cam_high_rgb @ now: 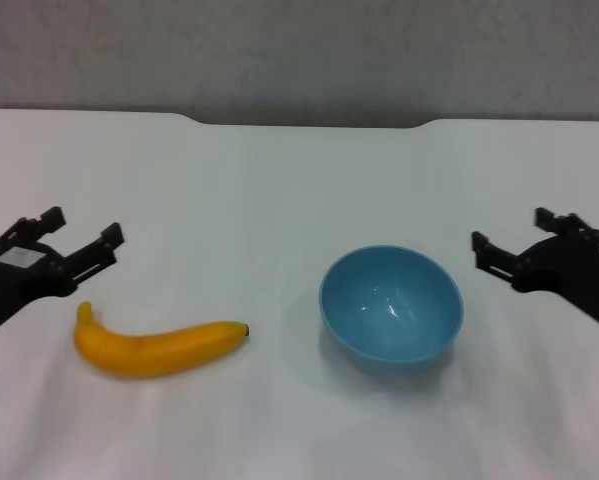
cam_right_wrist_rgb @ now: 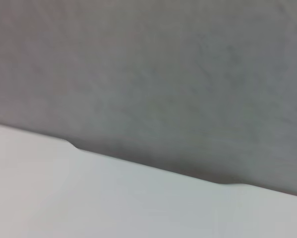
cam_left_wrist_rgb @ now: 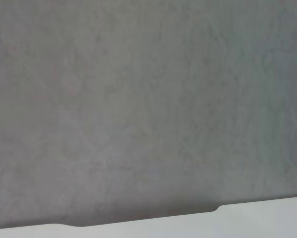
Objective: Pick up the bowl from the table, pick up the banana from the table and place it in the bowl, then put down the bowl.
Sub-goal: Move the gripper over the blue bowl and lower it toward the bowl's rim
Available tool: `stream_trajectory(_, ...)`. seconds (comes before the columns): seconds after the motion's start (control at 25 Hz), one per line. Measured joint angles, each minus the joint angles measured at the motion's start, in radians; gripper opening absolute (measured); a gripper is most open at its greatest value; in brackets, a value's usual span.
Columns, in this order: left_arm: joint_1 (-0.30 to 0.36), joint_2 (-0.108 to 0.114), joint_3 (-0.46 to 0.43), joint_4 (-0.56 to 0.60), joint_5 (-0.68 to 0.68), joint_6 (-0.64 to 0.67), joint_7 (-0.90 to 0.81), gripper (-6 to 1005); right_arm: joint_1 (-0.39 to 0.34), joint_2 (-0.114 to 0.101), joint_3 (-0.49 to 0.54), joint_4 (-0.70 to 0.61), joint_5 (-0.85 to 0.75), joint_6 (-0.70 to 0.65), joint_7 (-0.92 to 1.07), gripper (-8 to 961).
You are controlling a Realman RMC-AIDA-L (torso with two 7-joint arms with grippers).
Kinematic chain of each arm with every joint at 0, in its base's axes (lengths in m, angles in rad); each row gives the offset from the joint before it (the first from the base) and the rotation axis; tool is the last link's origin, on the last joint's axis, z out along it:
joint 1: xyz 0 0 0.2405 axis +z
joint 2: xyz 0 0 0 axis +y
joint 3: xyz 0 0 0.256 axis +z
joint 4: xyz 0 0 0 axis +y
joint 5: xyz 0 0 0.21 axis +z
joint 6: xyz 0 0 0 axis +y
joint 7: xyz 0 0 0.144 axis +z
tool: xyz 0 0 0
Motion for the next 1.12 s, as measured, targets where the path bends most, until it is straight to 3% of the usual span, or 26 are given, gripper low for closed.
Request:
stream_trajectory(0.12, 0.011, -0.001, -0.012, -0.009, 0.006, 0.002, 0.001, 901, -0.002, 0.002, 0.001, 0.129, -0.015, -0.219, -0.006, 877)
stream_trajectory(0.28, 0.019, -0.001, -0.017, -0.007, 0.008, 0.009, 0.002, 900, 0.043, 0.0, 0.013, 0.19, 0.057, -0.417, -0.013, 870)
stream_trajectory(0.44, 0.019, -0.003, -0.017, 0.008, 0.009, 0.015, 0.003, 900, 0.122, -0.049, 0.015, 0.204, 0.311, -0.521, -0.131, 863)
stream_trajectory(0.56, 0.018, -0.004, -0.016, 0.013, 0.01, 0.02, 0.003, 900, 0.181, -0.069, 0.039, 0.181, 0.568, -0.588, -0.303, 858)
stream_trajectory(0.76, 0.018, -0.004, -0.014, 0.014, 0.01, 0.024, 0.003, 900, 0.281, -0.04, 0.144, 0.095, 0.775, -0.779, -0.447, 850)
stream_trajectory(1.12, 0.017, -0.004, -0.014, 0.019, 0.011, 0.026, 0.003, 899, 0.369, -0.013, 0.162, -0.049, 0.826, -0.825, -0.447, 835)
